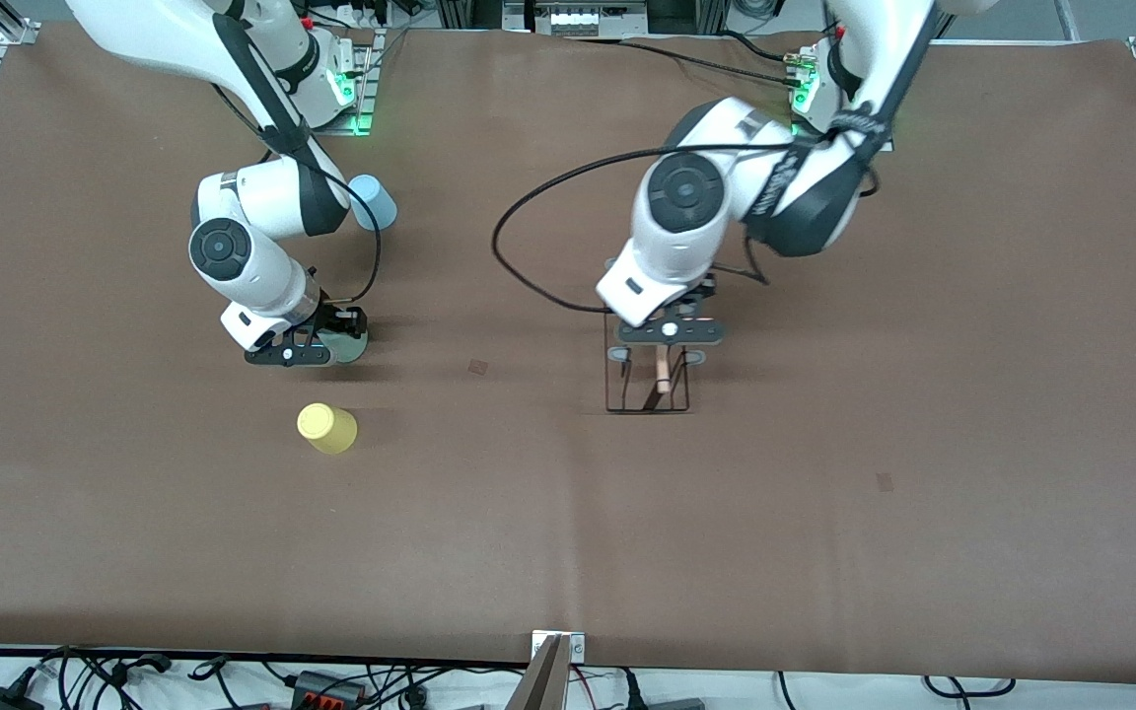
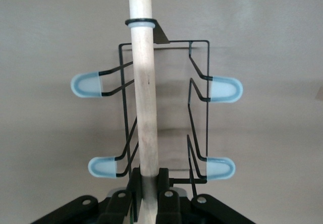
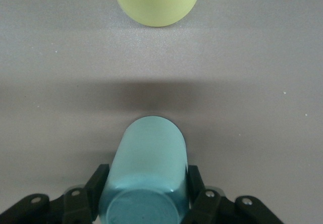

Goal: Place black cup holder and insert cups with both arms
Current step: 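Carry the rack to mid-table with the left gripper and set it down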

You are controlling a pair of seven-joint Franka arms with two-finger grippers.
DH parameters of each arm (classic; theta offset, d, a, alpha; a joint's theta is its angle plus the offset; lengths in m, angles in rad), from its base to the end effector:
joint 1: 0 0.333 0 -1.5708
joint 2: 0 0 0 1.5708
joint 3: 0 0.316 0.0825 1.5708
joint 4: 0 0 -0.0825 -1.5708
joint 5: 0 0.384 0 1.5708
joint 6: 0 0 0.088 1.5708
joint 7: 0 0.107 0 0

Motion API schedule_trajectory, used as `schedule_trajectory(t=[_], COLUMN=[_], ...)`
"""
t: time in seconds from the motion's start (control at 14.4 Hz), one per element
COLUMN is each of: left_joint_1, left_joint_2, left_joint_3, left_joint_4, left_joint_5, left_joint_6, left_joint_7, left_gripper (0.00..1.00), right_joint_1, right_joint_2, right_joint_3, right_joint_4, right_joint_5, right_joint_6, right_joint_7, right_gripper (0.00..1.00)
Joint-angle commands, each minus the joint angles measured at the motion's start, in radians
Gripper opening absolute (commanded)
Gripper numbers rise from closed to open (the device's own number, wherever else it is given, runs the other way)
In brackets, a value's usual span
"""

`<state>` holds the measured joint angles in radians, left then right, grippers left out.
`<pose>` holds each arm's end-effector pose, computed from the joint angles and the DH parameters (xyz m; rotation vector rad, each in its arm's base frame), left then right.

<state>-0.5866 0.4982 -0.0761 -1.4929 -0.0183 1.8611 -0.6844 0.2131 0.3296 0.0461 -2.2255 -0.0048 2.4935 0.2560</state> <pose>0.5408 -0.4140 0.3732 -3.0962 -0.0541 0.2082 0.5246 0.1395 0.2191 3.1363 0.0080 -0.0978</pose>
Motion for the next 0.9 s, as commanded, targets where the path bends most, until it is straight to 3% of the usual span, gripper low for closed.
schedule_trajectory(t=[0.0, 0.35, 0.69, 0.76, 0.83], left_joint_1=[-0.027, -0.050, -0.059, -0.059, -0.058], left_joint_2=[0.057, 0.085, 0.094, 0.094, 0.094], left_joint_3=[0.015, 0.015, 0.015, 0.015, 0.016], left_joint_4=[0.089, 0.091, 0.091, 0.092, 0.092], left_joint_5=[0.003, 0.004, 0.035, 0.037, 0.037], left_joint_6=[0.003, 0.040, 0.040, 0.040, 0.040], left_joint_7=[-0.044, -0.046, -0.046, -0.044, -0.046], left_gripper=[0.01, 0.01, 0.01, 0.03, 0.16], right_joint_1=[0.008, 0.006, -0.015, -0.017, -0.017], right_joint_2=[-0.034, -0.115, -0.231, -0.260, -0.292], right_joint_3=[-0.009, -0.012, -0.011, -0.011, -0.011], right_joint_4=[-0.023, -0.011, 0.055, 0.070, 0.087], right_joint_5=[-0.001, -0.001, -0.001, -0.001, -0.001], right_joint_6=[-0.008, -0.128, -0.362, -0.393, -0.431], right_joint_7=[-0.007, -0.033, -0.052, -0.049, -0.050], right_gripper=[0.11, 0.10, 0.10, 0.10, 0.10])
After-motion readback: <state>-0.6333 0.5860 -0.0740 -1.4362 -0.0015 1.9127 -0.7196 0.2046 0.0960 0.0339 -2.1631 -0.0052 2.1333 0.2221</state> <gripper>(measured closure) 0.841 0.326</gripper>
